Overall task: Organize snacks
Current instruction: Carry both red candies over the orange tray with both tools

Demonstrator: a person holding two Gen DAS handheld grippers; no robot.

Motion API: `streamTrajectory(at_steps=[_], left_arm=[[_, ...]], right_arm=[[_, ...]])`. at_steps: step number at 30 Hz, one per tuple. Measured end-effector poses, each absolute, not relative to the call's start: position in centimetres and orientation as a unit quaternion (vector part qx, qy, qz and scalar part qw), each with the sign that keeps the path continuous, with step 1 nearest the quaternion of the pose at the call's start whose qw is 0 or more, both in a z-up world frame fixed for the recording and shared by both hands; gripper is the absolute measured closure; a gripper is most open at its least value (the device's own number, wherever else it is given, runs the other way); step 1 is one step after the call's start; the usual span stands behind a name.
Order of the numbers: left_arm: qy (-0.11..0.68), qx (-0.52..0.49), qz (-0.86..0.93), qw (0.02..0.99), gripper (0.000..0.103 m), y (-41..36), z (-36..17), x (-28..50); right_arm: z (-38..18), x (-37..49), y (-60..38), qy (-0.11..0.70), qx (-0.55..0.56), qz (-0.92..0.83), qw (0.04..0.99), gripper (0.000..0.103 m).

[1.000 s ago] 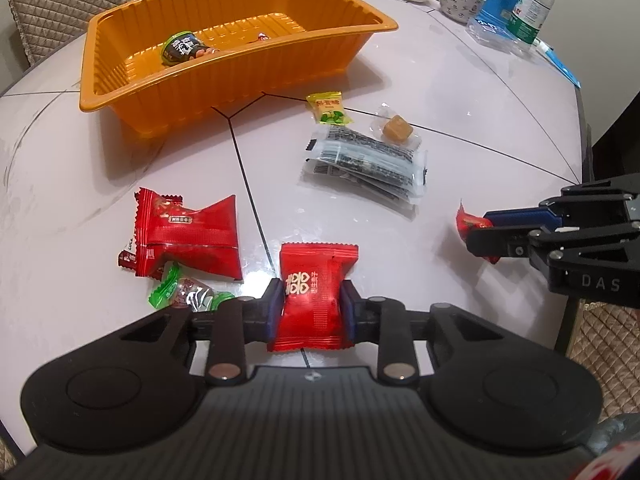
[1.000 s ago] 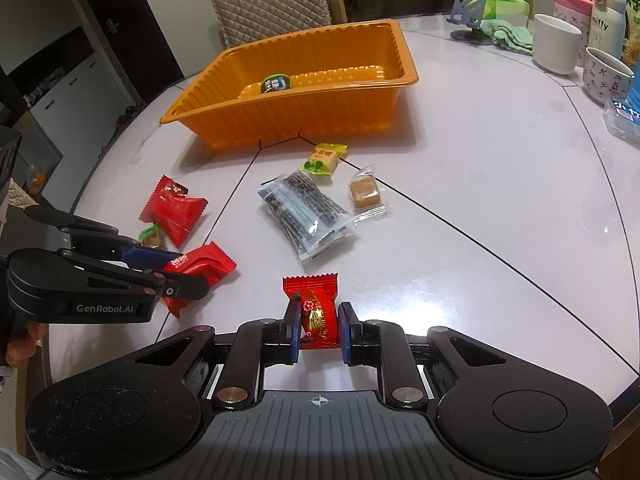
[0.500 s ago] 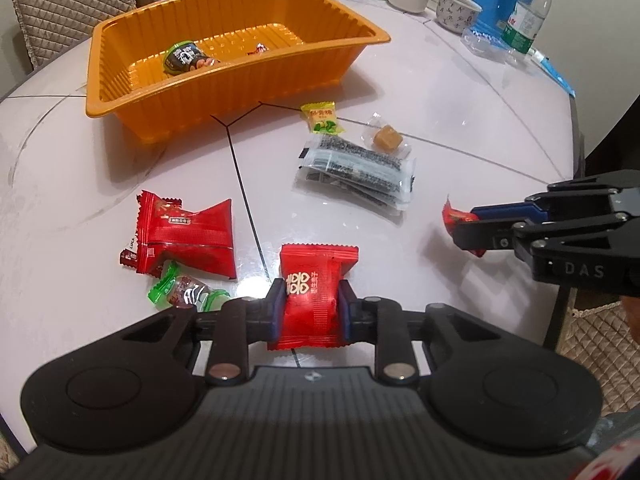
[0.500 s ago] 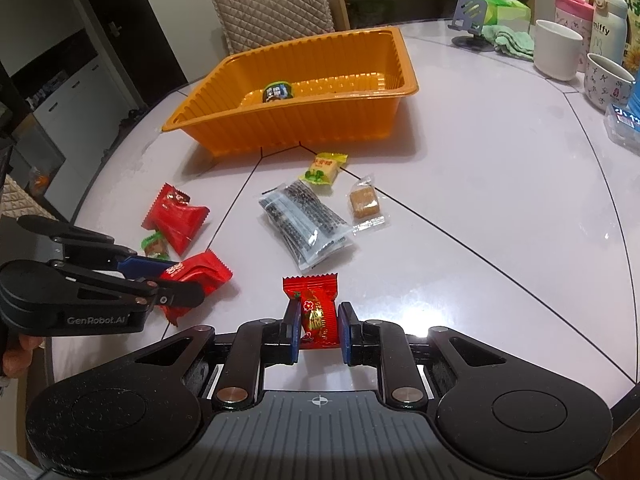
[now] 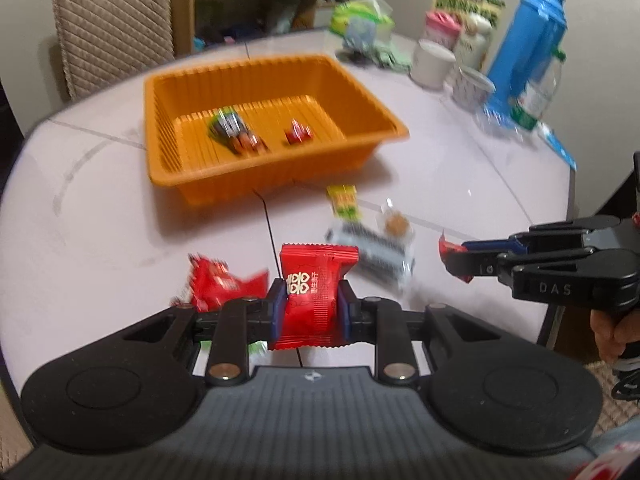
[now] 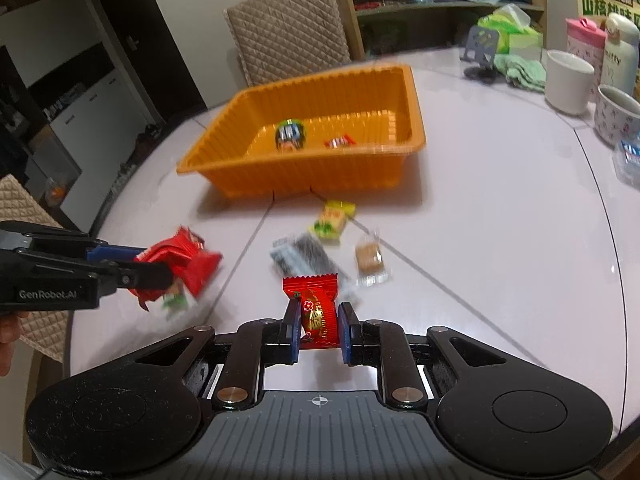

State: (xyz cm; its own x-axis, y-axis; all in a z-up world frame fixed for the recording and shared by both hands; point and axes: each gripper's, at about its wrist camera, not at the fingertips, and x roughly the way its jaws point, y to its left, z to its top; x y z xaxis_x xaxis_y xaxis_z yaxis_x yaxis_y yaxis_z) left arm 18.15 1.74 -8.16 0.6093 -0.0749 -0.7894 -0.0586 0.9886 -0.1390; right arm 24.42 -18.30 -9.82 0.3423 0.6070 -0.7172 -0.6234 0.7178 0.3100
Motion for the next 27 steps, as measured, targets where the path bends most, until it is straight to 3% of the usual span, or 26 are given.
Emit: streamTrajectory(at_steps=[12,27], left_arm=[[0.398,-0.078,0.060,0.912,0.079,5.2,-4.9,23.2],[0.406,-0.105,0.120,0.900,0.079,9.2,-6.3,31.0]], right_arm=[[-6.5,30.6,-15.7,0.381,0.000,0.390,0.838,0.083],[-7.5,38.6,-12.2,0.374,0.009,0.369,0.851,0.083]])
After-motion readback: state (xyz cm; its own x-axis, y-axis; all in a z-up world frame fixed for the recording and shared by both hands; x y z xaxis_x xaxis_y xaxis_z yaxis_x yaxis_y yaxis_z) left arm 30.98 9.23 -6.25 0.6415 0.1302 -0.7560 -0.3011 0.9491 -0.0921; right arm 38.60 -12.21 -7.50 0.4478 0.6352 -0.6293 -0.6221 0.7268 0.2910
